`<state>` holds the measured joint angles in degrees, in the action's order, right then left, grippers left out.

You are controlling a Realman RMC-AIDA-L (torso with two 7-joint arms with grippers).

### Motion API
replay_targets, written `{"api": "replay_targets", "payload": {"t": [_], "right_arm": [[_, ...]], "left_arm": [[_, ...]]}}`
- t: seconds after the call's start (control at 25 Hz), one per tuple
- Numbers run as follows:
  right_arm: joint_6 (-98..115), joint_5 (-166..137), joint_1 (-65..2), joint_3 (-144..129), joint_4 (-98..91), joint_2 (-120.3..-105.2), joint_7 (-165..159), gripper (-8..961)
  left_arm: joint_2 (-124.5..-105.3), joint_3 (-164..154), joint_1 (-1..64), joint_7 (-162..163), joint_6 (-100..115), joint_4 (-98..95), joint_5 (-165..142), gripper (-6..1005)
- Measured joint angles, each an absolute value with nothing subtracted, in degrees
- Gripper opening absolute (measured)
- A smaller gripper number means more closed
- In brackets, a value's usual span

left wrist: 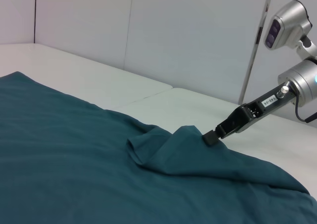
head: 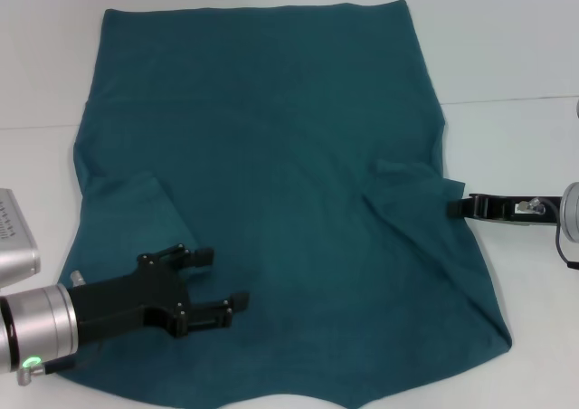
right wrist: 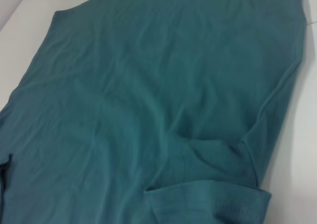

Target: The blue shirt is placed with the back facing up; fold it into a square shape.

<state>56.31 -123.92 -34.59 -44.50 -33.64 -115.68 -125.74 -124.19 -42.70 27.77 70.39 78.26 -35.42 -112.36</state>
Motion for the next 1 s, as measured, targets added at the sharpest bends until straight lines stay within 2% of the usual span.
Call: {"api": "replay_targets", "payload": {"t": [0.4,1.0], "right_arm": [[56.4,-123.6,-34.3,-44.3,-34.1,-115.48,-125.6,10],[55.2,-123.9,-33.9,-43.8,-33.8,-115.33,-125.6,74]], "left_arm": [[-124.19,-42.7,27.8,70.4,78.1,-35.4,-112.4,891],[-124.19,-42.8,28.0,70.3,78.0,-35.4,-112.2,891]]}}
